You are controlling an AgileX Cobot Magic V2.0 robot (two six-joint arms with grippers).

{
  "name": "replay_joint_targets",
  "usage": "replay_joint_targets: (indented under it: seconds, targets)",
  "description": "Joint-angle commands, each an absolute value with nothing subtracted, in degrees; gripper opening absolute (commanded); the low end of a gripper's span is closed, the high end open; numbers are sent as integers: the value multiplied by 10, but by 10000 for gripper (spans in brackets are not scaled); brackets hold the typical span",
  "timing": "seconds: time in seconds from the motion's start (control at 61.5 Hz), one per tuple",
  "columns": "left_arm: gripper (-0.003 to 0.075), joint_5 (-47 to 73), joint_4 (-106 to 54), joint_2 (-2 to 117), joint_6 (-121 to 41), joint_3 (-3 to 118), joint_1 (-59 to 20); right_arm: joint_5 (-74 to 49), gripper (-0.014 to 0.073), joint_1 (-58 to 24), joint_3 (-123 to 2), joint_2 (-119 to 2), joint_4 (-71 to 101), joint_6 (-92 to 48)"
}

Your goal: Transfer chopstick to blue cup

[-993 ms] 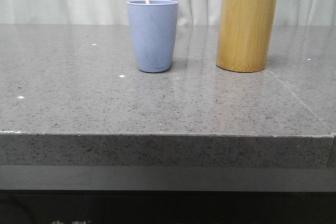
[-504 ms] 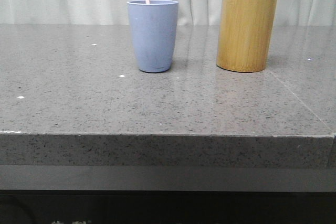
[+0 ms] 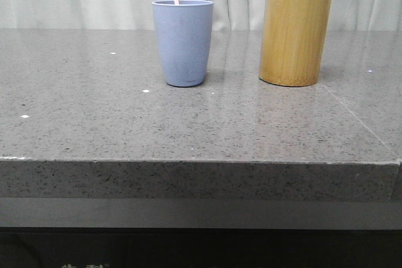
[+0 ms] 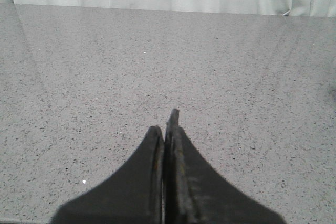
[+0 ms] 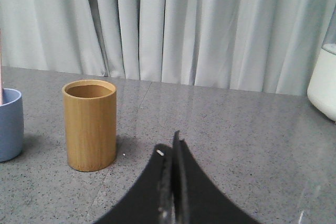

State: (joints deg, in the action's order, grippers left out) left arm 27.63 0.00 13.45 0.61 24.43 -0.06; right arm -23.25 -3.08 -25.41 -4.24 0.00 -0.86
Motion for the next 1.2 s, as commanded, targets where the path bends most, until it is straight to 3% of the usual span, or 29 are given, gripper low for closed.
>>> replay_joint_targets:
  seconds: [0.0,0.244,0.537,0.879,1.188]
  targets:
    - [-19,230,0,139,11,258,0,-181,-69,-26,-266,-50,0,-12]
    - [-19,197,-4,117,11,228,0,-181,-69,-26,-266,-50,0,-12]
    - [-19,140,-19,-19,11,109,0,-182,-69,-26,-266,-50,0,-12]
    - [-19,13,-21,-18,11,-7,-1,-182,-69,-26,-266,-50,0,-12]
    - [-19,34,-21,-17,11,-6,-1,-182,-69,-26,-266,-50,0,-12]
